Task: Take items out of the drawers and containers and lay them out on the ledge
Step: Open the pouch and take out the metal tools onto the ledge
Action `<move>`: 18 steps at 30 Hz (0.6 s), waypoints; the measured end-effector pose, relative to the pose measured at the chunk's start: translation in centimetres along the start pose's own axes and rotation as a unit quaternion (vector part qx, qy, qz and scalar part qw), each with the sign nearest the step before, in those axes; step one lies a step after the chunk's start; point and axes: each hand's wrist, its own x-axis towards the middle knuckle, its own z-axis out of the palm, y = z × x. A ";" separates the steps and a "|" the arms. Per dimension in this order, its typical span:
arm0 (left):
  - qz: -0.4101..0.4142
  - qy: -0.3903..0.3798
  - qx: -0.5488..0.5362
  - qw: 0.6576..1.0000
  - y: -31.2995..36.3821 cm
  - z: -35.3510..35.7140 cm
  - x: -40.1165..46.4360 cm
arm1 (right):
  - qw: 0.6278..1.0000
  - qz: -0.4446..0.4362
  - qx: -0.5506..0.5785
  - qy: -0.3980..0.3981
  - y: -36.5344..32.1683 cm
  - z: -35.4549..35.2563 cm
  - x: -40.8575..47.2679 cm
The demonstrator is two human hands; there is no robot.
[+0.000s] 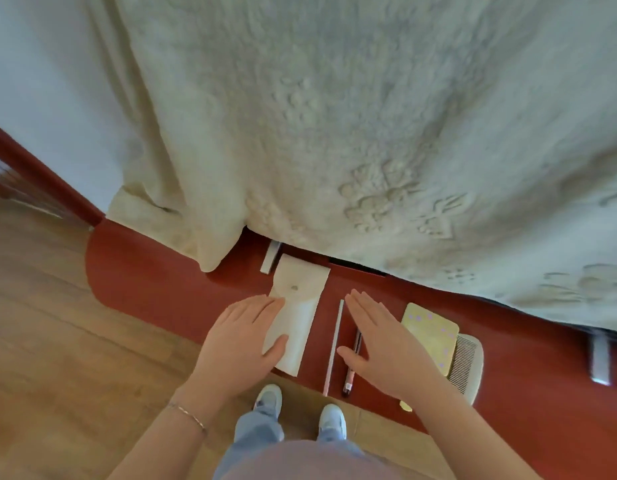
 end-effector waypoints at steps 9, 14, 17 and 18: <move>0.166 -0.036 -0.023 0.985 -4.2 1.0 3.3 | 0.994 0.104 0.012 0.036 -4.6 2.0 2.6; 0.164 -0.041 -0.062 0.984 -5.7 2.6 2.9 | 0.990 0.118 0.027 0.069 -5.7 2.8 4.9; 0.164 -0.041 -0.060 0.984 -6.0 3.1 2.7 | 0.992 0.086 0.027 0.087 -6.0 2.9 6.4; 0.159 -0.047 -0.070 0.984 -6.0 3.1 2.6 | 0.993 0.072 0.014 0.094 -6.0 2.9 6.9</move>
